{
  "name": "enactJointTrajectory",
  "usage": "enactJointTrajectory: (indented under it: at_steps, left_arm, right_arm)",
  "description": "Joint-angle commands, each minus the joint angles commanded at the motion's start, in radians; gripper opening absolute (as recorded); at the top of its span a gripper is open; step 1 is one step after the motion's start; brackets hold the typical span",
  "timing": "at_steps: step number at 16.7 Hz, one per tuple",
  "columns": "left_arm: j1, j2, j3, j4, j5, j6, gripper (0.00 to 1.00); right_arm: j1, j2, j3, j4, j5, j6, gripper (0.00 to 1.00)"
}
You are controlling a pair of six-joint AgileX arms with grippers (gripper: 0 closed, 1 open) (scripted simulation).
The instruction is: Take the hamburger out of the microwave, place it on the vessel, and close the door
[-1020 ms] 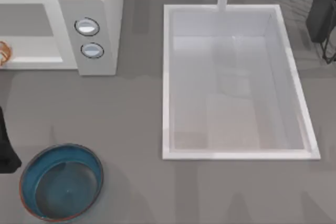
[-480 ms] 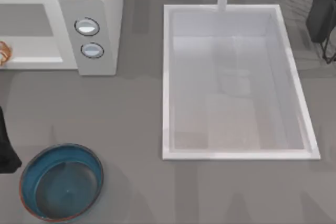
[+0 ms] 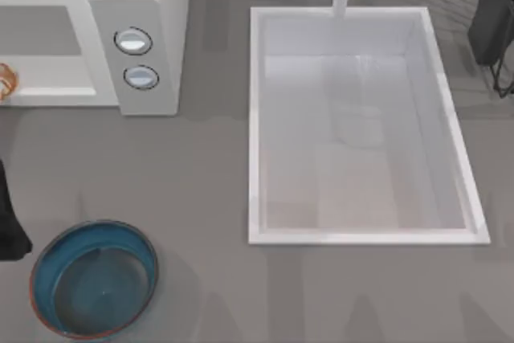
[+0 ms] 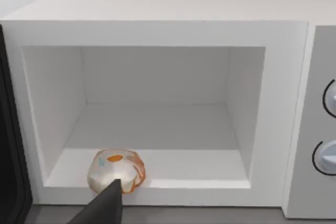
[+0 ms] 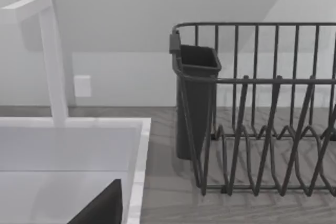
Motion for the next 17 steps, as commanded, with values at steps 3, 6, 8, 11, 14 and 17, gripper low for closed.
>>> enactJointTrajectory:
  at_steps: [3, 6, 8, 11, 14, 17]
  left_arm:
    - [0.015, 0.145, 0.052, 0.072, 0.016, 0.006, 1.00]
    - [0.036, 0.359, 0.128, 0.178, 0.040, 0.016, 1.00]
    - [0.054, 0.532, 0.190, 0.263, 0.060, 0.024, 1.00]
    - [0.083, 0.822, 0.293, 0.406, 0.093, 0.036, 1.00]
    - [0.115, 1.132, 0.404, 0.559, 0.128, 0.050, 1.00]
    - [0.147, 1.444, 0.515, 0.714, 0.163, 0.064, 1.00]
  right_arm:
    - [0.000, 0.000, 0.000, 0.000, 0.000, 0.000, 1.00]
    - [0.000, 0.000, 0.000, 0.000, 0.000, 0.000, 1.00]
    - [0.000, 0.000, 0.000, 0.000, 0.000, 0.000, 1.00]
    - [0.000, 0.000, 0.000, 0.000, 0.000, 0.000, 1.00]
    - [0.000, 0.000, 0.000, 0.000, 0.000, 0.000, 1.00]
    - [0.000, 0.000, 0.000, 0.000, 0.000, 0.000, 1.00]
